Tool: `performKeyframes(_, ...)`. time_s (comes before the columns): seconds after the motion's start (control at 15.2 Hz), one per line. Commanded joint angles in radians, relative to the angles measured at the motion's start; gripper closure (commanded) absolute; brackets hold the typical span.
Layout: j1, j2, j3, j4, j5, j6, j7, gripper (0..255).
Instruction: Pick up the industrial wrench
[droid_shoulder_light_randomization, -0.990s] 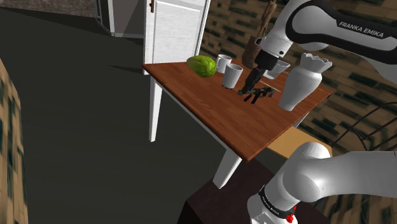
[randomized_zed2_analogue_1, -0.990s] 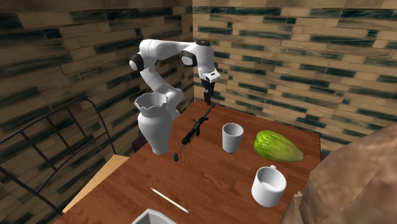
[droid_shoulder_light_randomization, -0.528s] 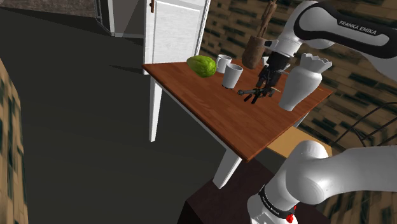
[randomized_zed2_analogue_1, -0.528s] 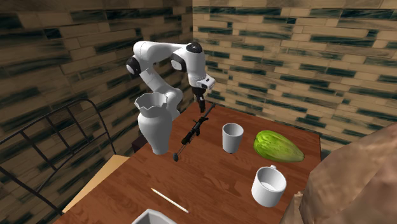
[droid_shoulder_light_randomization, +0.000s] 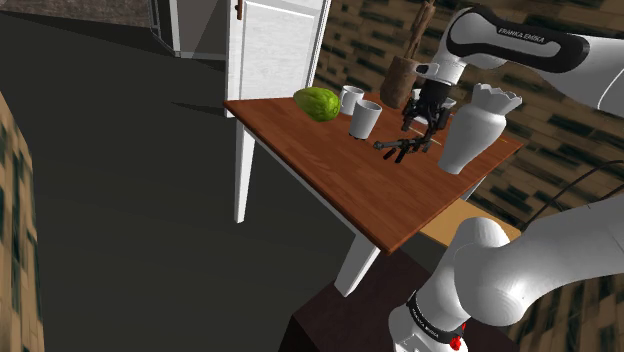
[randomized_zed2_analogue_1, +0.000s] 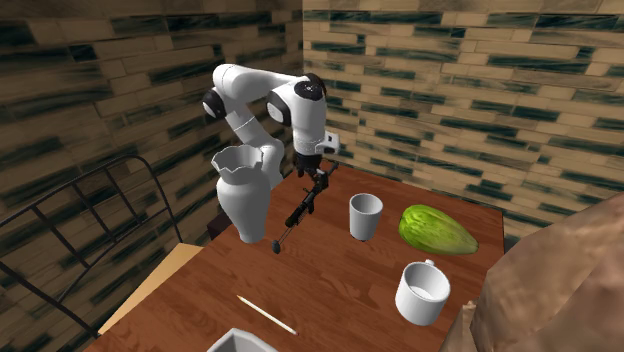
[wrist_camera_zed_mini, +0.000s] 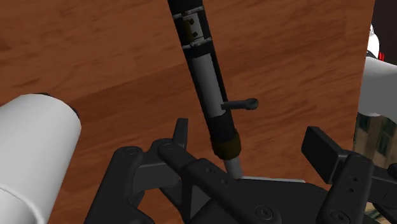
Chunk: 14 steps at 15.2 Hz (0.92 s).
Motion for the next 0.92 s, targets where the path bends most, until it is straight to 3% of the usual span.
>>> performKeyframes(0.0,0.014,0.017,-0.026,-0.009,-0.007,0.024,-0.043,0)
performKeyframes(0.46,0.006,0.007,-0.04,-0.088,-0.021,0.095,-0.044,0)
performKeyframes(0.53,0.007,0.008,-0.04,-0.085,-0.02,0.094,-0.044,255)
performKeyframes(0.86,0.007,0.008,-0.04,-0.085,-0.02,0.094,-0.044,255)
